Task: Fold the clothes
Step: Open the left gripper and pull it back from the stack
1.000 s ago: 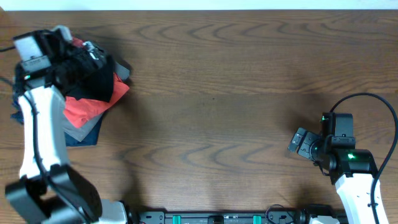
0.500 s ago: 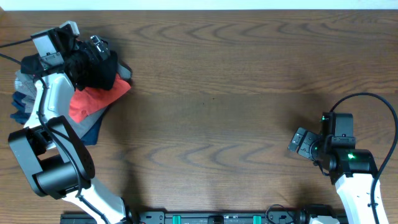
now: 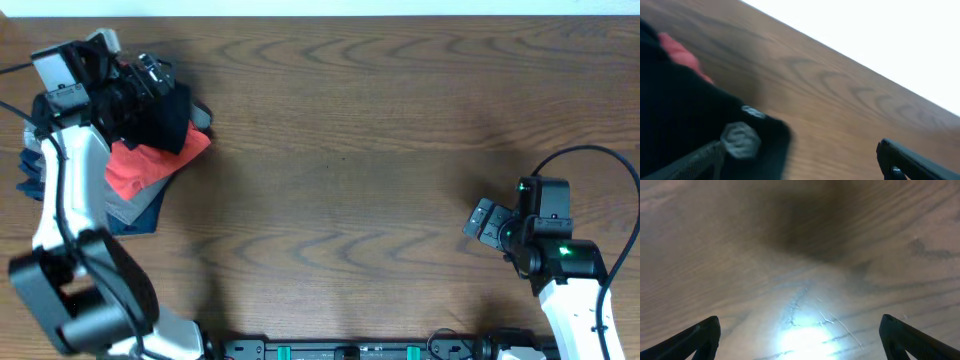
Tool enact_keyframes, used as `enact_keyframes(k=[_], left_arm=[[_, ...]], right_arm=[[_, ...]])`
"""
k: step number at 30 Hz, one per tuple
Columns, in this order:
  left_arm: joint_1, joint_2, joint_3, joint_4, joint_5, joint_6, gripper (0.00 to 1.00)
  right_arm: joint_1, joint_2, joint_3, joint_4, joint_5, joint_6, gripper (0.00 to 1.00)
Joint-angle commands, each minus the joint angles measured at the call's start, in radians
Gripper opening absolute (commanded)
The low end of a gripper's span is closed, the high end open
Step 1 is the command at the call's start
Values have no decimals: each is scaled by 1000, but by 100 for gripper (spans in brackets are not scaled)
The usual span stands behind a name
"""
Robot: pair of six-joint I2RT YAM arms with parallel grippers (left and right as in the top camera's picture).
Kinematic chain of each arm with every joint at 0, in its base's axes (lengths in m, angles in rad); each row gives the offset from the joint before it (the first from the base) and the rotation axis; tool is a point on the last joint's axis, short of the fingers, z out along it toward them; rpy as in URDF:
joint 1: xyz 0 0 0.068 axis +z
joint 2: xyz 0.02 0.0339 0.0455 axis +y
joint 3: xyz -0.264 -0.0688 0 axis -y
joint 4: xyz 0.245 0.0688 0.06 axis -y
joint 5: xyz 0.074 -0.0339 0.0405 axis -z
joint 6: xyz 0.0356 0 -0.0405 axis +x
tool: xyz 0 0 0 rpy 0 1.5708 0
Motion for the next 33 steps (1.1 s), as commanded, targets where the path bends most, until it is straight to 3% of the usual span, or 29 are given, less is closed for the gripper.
enact_keyframes(k=[1,7,12,20,26,33], left_arm=[[-95,-95,13,-96,-64,34,98],[-271,-118,12,-405,-237,60,98],[-372,-118,12,-700,-304,60,98],[-409,-120,12,-1047,-304,60,98],[-409,-224,-20,-1046,-361,63,98],[-409,-538,-92,-912,-431,62,100]], right_arm=[[-15,39,17,23,-55,3,99],[-15,231,30,84,-172,-74,99],[-15,366,104,26,-207,-104,99],[-15,359,195,-166,-226,-104,99],[-15,214,190,-179,-210,-104,99],[-15,-87,151,-128,-122,-82,99]])
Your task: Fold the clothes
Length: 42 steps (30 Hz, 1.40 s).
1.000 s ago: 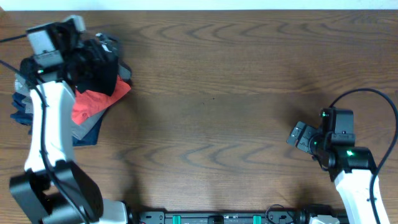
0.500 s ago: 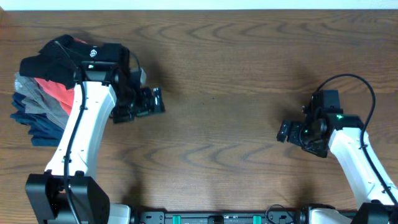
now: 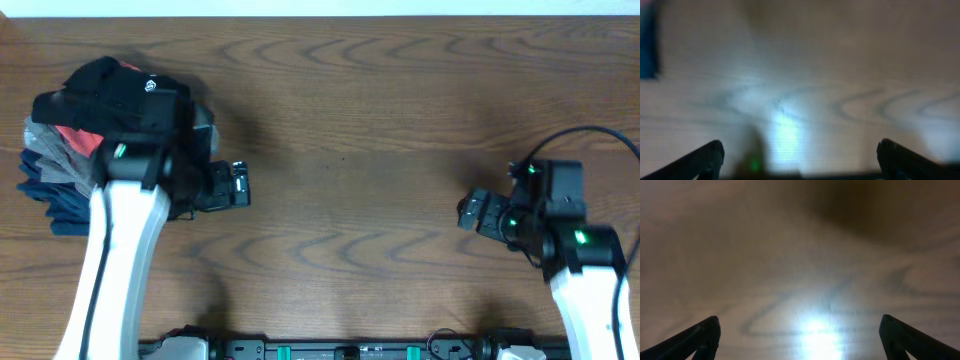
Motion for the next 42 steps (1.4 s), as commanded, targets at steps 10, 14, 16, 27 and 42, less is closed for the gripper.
enact_keyframes(k=[10,14,16,27,42], left_arm=[[-7,-686,-327,273,-106,6,98],[-7,-799,-394,276,-106,6,98],[-7,-825,-401,262,-106,6,98],[-7,-832,-401,242,-106,6,98],[-7,-832,-401,242,-106,6,98]], right_arm=[[-15,-492,-135,37,161,23,99],[-15,-517,-138,26,155,23,99],[-15,-515,-138,23,147,23,99],[-15,-515,-138,21,147,23,99],[-15,-526,-139,10,154,22,99]])
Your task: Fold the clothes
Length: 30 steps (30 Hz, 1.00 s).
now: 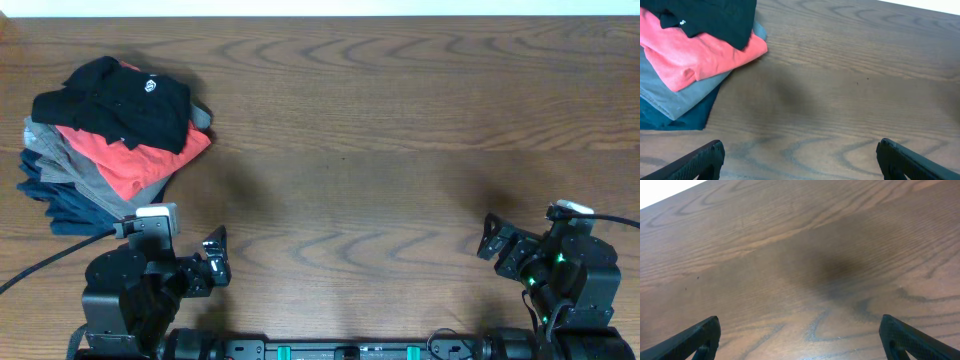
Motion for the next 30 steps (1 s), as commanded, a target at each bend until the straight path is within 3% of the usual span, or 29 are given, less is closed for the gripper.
enact_keyframes(k=[1,5,12,20,27,30], left_arm=[[-4,-5,-4,-2,-12,6,98],[-4,-5,-4,-2,-12,6,98],[-4,-5,-4,-2,-12,6,98],[-4,-5,-4,-2,-12,6,98],[-4,-5,-4,-2,-12,6,98],[-4,-5,-4,-2,-12,6,98]], right_arm=[[-15,-26,-9,-15,26,-1,99],[-14,-84,-26,21,34,-17,99],[-14,-269,-235,304,-138,-265,99],[5,-464,-509,635,-159,-266,99],[14,-461,-651,916,-67,-267,99],[14,-461,-704,959,-47,-268,99]])
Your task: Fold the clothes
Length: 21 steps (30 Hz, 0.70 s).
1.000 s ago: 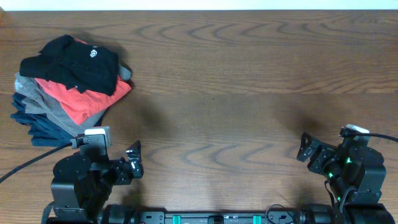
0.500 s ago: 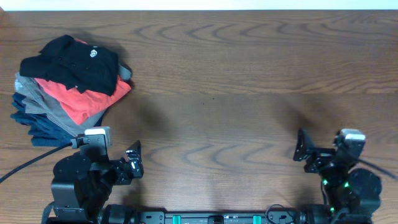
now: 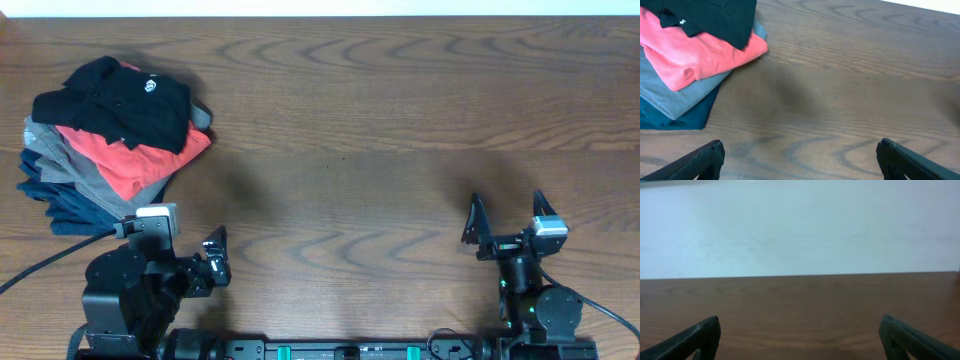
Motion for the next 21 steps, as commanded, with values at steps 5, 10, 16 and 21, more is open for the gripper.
enact_keyframes(k=[5,10,16,21], left_arm=[[-4,-5,-3,-1,-12,6,98],[-4,-5,-3,-1,-12,6,98],[-4,-5,-3,-1,-12,6,98],[-4,-5,-3,-1,-11,6,98]], right_arm=[[14,-7,-38,-100,49,-33,99],[14,-7,-37,-98,49,-32,99],[14,-6,-37,-98,49,-32,99],[14,-6,-37,-98,49,-32,99]])
